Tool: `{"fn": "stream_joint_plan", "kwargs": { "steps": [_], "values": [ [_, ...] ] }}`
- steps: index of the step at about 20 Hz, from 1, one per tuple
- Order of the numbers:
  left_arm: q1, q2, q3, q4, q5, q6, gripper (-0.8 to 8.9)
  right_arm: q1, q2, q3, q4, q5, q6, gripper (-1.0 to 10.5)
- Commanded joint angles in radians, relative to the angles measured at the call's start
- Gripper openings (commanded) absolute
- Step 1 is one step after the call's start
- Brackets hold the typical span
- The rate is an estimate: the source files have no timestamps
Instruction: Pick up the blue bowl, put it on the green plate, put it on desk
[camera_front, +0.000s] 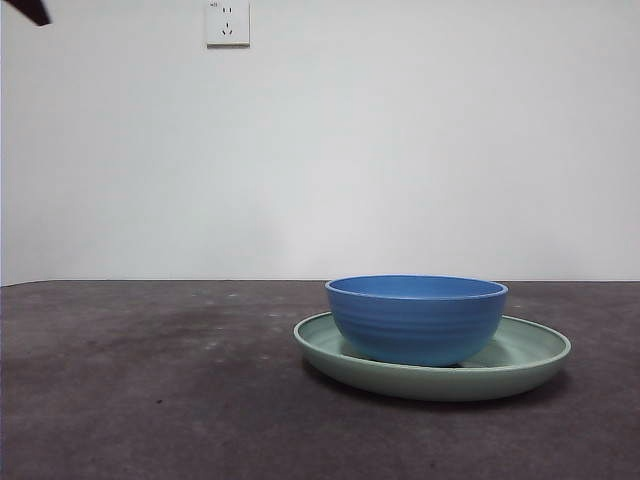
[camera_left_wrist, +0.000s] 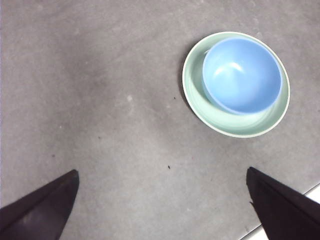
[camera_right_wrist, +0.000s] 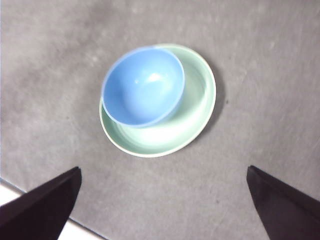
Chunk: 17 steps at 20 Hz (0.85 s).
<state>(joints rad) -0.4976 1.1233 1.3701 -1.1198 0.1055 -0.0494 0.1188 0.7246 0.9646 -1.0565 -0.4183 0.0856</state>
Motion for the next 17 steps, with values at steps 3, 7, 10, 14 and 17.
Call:
{"fn": "stream_joint_plan", "kwargs": {
  "steps": [3,7,10,14,17],
  "values": [
    [-0.004,-0.120,-0.178,0.129,0.022,0.008,5.98,0.004,0.105,0.019,0.017,-0.033,0.007,6.1],
    [-0.004,-0.182,-0.312,0.212,0.135,0.019,5.97,0.004,0.192,0.019,0.018,-0.038,0.007,6.1],
    [-0.008,-0.182,-0.326,0.224,0.188,0.040,5.97,0.004,0.237,0.019,0.024,-0.037,0.007,6.1],
    [-0.008,-0.182,-0.326,0.231,0.234,0.071,5.97,0.004,0.283,0.019,0.045,-0.037,0.004,6.1],
    [-0.008,-0.182,-0.326,0.232,0.234,0.084,5.97,0.004,0.321,0.019,0.061,-0.037,0.000,6.1]
  ]
}}
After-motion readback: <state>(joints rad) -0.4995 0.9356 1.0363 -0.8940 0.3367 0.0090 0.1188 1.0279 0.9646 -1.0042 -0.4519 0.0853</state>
